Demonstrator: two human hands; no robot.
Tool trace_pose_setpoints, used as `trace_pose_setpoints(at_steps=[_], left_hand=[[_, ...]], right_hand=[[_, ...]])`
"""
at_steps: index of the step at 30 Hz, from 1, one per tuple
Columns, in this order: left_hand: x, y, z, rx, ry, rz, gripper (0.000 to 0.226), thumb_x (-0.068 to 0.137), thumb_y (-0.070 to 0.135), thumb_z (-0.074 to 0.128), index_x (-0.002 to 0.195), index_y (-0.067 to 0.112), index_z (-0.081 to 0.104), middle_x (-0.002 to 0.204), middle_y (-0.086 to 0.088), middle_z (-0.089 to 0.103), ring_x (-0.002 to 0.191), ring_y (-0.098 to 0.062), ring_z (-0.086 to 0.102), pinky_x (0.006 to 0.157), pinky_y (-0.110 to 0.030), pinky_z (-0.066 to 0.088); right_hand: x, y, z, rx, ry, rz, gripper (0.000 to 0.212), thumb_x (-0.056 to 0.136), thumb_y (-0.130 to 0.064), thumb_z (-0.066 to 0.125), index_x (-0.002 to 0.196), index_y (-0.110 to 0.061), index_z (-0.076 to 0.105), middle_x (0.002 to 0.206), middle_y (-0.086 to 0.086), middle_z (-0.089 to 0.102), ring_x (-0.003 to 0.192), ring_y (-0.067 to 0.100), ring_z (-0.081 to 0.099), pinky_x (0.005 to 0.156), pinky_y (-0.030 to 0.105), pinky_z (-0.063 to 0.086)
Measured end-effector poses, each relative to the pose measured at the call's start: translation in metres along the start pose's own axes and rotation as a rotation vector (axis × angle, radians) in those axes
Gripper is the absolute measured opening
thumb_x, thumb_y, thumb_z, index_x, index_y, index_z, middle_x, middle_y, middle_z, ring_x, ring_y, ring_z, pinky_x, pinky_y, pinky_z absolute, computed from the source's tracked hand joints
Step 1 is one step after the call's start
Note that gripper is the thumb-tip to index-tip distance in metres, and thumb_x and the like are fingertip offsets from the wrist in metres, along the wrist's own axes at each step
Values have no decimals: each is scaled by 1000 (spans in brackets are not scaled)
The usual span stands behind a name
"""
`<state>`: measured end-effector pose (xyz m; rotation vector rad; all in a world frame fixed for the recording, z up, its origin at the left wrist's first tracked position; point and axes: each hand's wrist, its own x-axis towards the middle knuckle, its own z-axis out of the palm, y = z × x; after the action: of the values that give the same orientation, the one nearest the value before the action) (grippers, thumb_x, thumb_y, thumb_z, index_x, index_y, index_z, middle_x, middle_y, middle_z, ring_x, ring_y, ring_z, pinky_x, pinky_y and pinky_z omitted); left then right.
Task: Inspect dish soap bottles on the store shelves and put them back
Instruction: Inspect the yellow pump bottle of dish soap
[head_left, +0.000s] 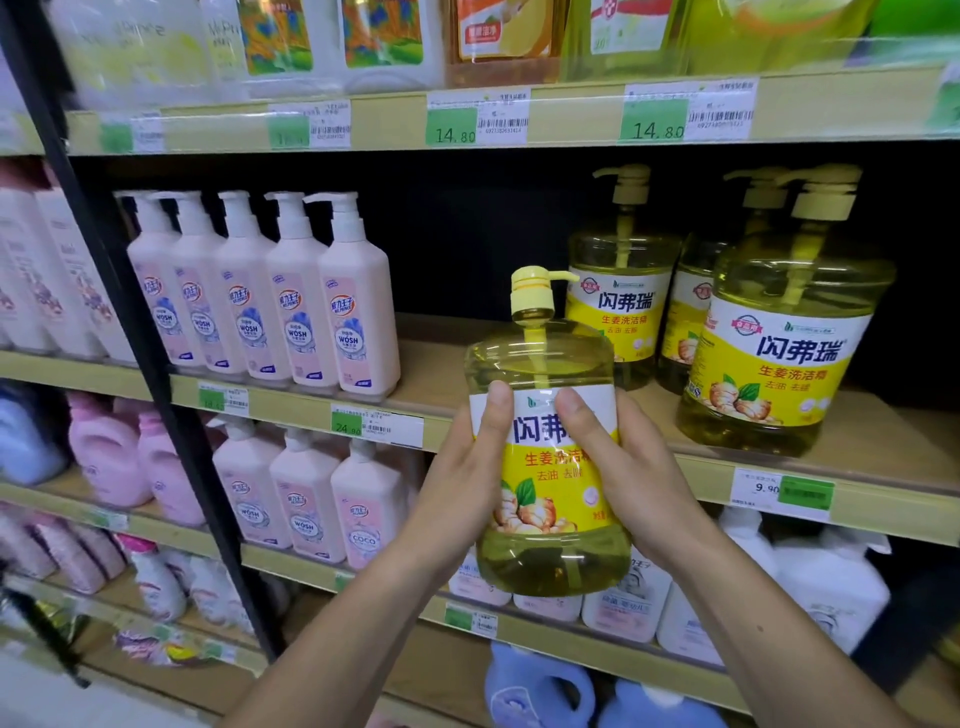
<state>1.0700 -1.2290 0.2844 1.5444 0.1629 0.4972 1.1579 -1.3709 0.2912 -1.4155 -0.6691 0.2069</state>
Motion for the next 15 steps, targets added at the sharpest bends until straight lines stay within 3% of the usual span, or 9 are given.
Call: trace_pose_setpoints(at_steps=[4,6,10,15], left_hand=[[-2,5,0,39,-37,5,63,80,94,52,116,46,71,120,8,79,114,-10,76,104,-46,58],[-1,11,1,2,-34,48,73,75,93,63,124,40,68,121,11,80,114,-9,76,100,-41,61],[10,28,-3,-79,71,111,79,70,68,85,130,20,67,119,1,82,111,-18,79,93,-35,64],[5,24,-4,-87,69,147,66,72,53,89,126,21,69,118,-3,81,108,-22,79,84,-29,63]], right_hand=[[-8,5,-2,-2,42,-61,57,82,-69,71,127,-35,65,118,-10,79,108,11,77,79,24,63],[-11,9,-2,4,53,-85,57,84,-65,72,131,-33,63,121,-10,78,112,11,76,83,27,63],[-21,19,1,-58,26,-130,61,87,-63,73,139,-35,56,129,-10,74,119,12,72,96,39,60],[-32,22,6,-120,47,-155,63,85,-64,68,140,-37,54,125,-21,73,114,-1,70,83,9,53]])
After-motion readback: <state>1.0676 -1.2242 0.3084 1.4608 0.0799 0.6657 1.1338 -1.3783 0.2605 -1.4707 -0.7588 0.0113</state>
